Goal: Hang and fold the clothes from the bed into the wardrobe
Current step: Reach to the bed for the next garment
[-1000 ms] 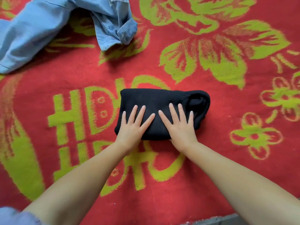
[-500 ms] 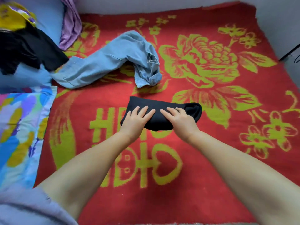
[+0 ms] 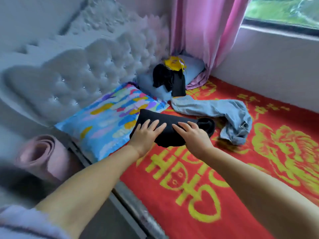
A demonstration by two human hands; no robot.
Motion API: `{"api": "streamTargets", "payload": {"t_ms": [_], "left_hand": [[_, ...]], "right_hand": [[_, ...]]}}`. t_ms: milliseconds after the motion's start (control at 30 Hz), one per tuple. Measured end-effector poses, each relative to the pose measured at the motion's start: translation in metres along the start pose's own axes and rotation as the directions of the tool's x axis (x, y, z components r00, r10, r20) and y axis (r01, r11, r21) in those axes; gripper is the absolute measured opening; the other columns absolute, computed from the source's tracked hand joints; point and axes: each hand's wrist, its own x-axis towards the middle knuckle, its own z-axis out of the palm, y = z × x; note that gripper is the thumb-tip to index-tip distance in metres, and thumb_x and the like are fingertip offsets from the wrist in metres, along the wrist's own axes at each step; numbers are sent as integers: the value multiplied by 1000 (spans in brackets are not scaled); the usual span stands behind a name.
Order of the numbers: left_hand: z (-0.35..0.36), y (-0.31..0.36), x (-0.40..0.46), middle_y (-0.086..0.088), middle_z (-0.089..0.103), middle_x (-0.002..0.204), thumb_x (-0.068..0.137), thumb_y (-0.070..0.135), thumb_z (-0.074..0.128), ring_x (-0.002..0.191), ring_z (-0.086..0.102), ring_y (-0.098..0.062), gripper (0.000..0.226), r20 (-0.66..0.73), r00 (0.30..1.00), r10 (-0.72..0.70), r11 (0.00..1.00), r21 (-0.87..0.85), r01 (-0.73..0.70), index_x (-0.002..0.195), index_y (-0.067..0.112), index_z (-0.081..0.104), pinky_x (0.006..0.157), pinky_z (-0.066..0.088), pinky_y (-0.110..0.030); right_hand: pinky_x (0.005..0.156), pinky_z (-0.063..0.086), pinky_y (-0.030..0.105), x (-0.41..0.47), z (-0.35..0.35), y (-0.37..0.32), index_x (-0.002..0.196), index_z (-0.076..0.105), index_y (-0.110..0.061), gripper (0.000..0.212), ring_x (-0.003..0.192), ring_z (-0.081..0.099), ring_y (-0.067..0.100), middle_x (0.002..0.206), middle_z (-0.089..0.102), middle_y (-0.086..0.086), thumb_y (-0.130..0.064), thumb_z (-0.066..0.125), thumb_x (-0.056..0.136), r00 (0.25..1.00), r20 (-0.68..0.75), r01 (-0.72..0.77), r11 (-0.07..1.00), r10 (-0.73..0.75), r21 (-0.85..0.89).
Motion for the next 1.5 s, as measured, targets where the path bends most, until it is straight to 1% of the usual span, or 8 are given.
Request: {"api": "streamTargets", "payload": {"t_ms": [200,300,433,633,867,1067,1300,1500], "left_hand": [[-35,-89,-131,-3,10,160,94,-1,41,145,12,-31,77,47,961,-272,960,78,268,152,33,3,114,23,-50],[-46,-123,-214,-3,9,160,90,-5,46,145,12,-33,86,73,910,-408,911,90,401,152,32,0,114,23,-50],[-52,-161,-337,-5,12,159,92,2,48,144,16,-33,81,98,832,-546,837,110,537,153,30,2,113,25,-49],[-55,-204,-536,-6,12,158,91,0,47,144,16,-33,80,125,712,-691,723,127,679,153,29,4,111,26,-48],[-50,-238,-720,-3,10,159,94,1,42,145,15,-32,77,216,554,-804,589,169,790,153,30,3,112,25,-49],[-34,-283,-780,-5,11,158,95,13,50,144,15,-32,77,294,468,-833,525,153,838,153,28,3,112,26,-48],[13,-387,-774,-4,12,158,95,14,51,143,16,-32,77,340,472,-813,537,127,834,153,29,3,112,26,-47],[54,-515,-751,-3,19,155,90,16,57,138,25,-32,81,353,471,-808,529,84,845,153,29,8,105,35,-48]], "right_hand": [[100,44,38,26,-38,-132,153,8,-33,74,141,25,27,157,20,-5,-9,46,93,948,-43,313,949,-315,-37],[99,45,37,26,-50,-211,153,10,-34,71,141,25,26,156,22,-6,-10,42,94,889,-63,452,891,-453,-33],[93,48,37,6,-55,-326,153,10,-33,74,139,26,27,156,23,-5,-9,44,91,785,-63,615,788,-616,-37],[94,47,35,-58,-51,-514,152,12,-34,76,138,30,26,154,26,-6,-23,54,91,656,-53,755,656,-753,17],[97,47,37,-128,-40,-690,153,9,-32,75,138,29,27,155,23,-3,-10,47,93,506,-17,860,504,-862,78],[93,49,34,-123,-22,-778,153,12,-32,74,135,32,26,153,27,-3,-18,52,93,441,42,887,443,-896,132],[89,49,34,-39,12,-848,152,12,-34,68,133,34,27,153,27,-4,-19,47,96,447,102,880,457,-889,128],[92,48,35,72,29,-925,152,13,-35,77,132,35,26,152,28,-5,-25,58,90,465,196,857,495,-863,144]]}}
